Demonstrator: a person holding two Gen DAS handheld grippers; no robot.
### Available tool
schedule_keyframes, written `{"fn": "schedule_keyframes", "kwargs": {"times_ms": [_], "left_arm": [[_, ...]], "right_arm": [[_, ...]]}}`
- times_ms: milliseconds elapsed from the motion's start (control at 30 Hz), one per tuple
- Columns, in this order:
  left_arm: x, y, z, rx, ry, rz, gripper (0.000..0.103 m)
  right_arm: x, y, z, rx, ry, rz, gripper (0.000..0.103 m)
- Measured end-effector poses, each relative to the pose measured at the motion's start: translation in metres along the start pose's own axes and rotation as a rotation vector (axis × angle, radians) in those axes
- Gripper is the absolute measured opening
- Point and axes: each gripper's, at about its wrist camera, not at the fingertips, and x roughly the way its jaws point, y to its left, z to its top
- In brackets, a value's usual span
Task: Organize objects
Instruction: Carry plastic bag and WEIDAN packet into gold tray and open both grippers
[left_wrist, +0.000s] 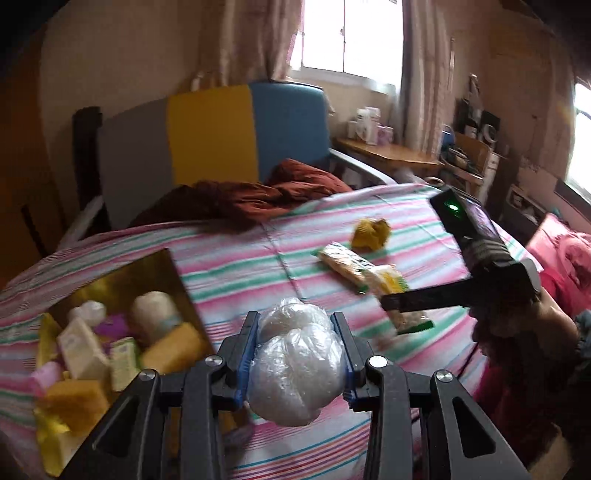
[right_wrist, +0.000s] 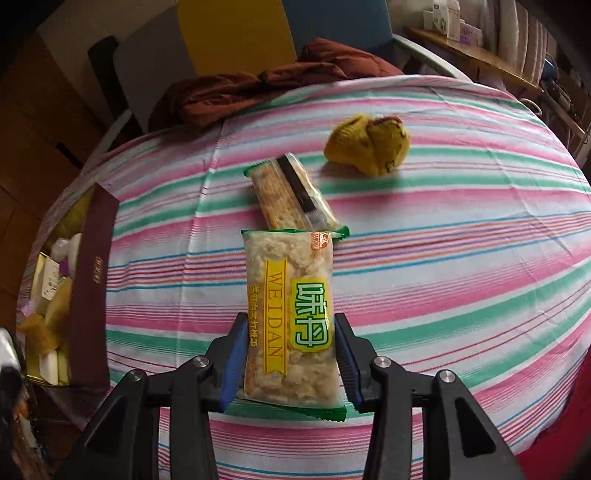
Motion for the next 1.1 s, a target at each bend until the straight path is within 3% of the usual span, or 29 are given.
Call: {"fn": "schedule_keyframes", "kwargs": {"times_ms": [400, 867, 1100], "left_arm": [[-0.014, 0.066, -0.019, -0.123, 0.019, 0.149, 0.038], [-0.020, 0.115, -0.042, -0.218, 0.044, 0.223, 0.038], [-0.040, 0.157, -0.057, -0.314, 0.034, 0.259, 0.038]], "right_arm": [[-0.004, 0.030, 0.003, -0.049, -0.037, 0.042, 0.044], [-0.019, 0.136, -0.015, -0.164, -0.064, 0.255, 0.044], [-0.023, 0.189, -0.025, -0.243, -0.054, 0.354, 0.044]]}}
